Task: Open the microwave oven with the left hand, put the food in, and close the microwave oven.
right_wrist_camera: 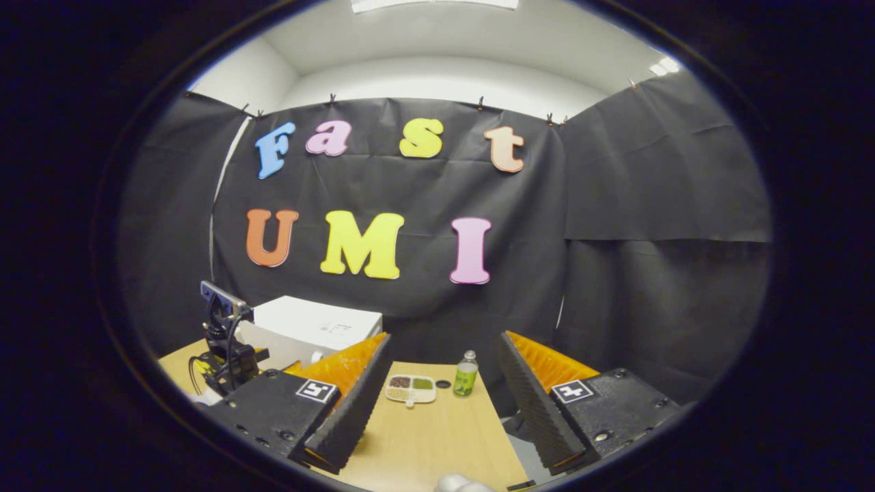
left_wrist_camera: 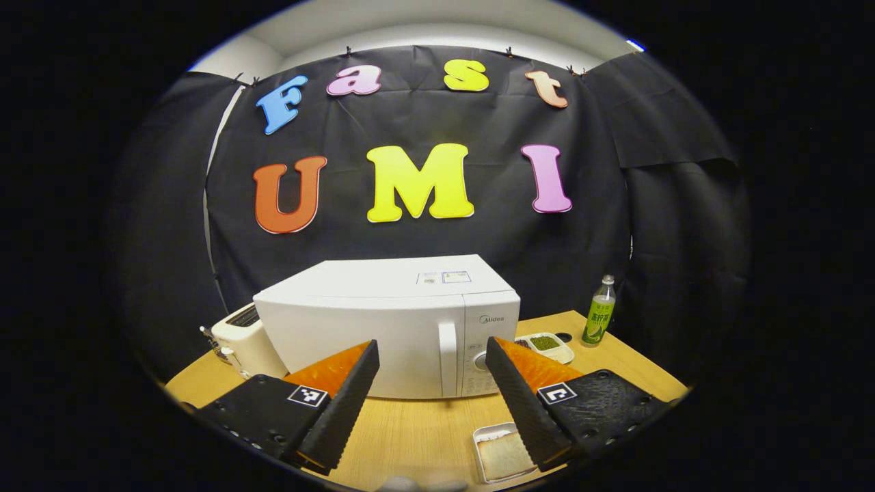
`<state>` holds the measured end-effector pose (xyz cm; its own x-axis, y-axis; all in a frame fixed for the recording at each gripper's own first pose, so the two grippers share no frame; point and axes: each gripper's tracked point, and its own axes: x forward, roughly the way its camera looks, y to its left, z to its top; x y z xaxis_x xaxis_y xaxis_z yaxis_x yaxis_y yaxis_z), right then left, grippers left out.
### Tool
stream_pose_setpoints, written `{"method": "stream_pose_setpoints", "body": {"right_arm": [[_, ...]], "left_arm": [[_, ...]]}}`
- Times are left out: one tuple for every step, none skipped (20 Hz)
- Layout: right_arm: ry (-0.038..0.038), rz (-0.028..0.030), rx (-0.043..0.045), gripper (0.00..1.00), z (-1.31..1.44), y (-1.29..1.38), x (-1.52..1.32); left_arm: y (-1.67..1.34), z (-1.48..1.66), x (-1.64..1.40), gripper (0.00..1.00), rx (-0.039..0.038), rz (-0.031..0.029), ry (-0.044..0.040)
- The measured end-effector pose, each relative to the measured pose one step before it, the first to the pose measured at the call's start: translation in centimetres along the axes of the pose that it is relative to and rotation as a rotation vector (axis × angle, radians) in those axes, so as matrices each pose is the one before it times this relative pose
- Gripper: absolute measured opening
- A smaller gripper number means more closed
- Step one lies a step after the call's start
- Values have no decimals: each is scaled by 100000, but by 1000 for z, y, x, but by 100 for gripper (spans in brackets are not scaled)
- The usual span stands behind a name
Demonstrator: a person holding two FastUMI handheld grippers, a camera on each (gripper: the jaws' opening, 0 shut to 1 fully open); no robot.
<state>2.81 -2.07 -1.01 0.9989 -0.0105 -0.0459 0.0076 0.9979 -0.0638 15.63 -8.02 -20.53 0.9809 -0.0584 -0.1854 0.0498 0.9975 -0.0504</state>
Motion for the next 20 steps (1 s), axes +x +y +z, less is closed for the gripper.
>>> {"method": "stream_pose_setpoints", "body": {"right_arm": [[368,1257,439,99,-78,197,288],[1361,1374,135,99,-374,381,399],[1239,1700,174,99,-208,160,402],[1678,1533,-279,99,-309,167,533],[1827,1135,-643,99,-215,87,567],[652,928,-431,100,-77,-52,577],[360,516,-495,100,202,-27,551],[1344,-306,-728,100,-91,-181,533],[846,346,-9,100,115,25,430],[857,282,-456,100,172,150,315],[1072,470,-1096,100,104,87,338],[1607,266,-1533,99,-164,22,220],[351,248,-1430,99,164,8,186],[-502,-283,-930,100,371,-202,-122],[-1043,-258,-429,100,502,-135,-23],[-153,-842,-328,100,67,-187,-29],[-506,136,-402,100,151,-14,-161],[-622,-760,-562,99,89,-166,-295],[41,-508,-591,100,-56,-243,-174],[-301,-715,-275,100,-99,-240,-146]], "left_arm": [[373,399,-292,95,494,1446,-1229],[127,279,-95,96,992,539,-1343],[359,117,228,95,1475,1041,-962],[257,-537,357,96,884,1139,1093],[-203,-137,720,96,-499,-501,-217],[-155,-249,863,95,-617,15,-168],[26,-235,1296,96,857,531,273],[-6,-756,1399,95,737,435,861],[-373,-527,1302,96,3,-378,1074],[-394,-415,1277,96,884,-1006,437],[-379,-501,1069,95,1137,-639,335],[-139,-170,1023,93,1260,-680,-39],[-101,-472,884,90,594,-47,815],[8,-424,726,81,-1077,-158,257],[-270,-181,461,80,-3170,-1304,-138],[-16,-160,336,81,-1398,623,600],[32,33,346,80,-27,356,9],[44,-261,436,81,420,330,462],[-214,-50,188,80,-39,-1165,-261],[-615,-219,329,80,268,-2239,433]]}}
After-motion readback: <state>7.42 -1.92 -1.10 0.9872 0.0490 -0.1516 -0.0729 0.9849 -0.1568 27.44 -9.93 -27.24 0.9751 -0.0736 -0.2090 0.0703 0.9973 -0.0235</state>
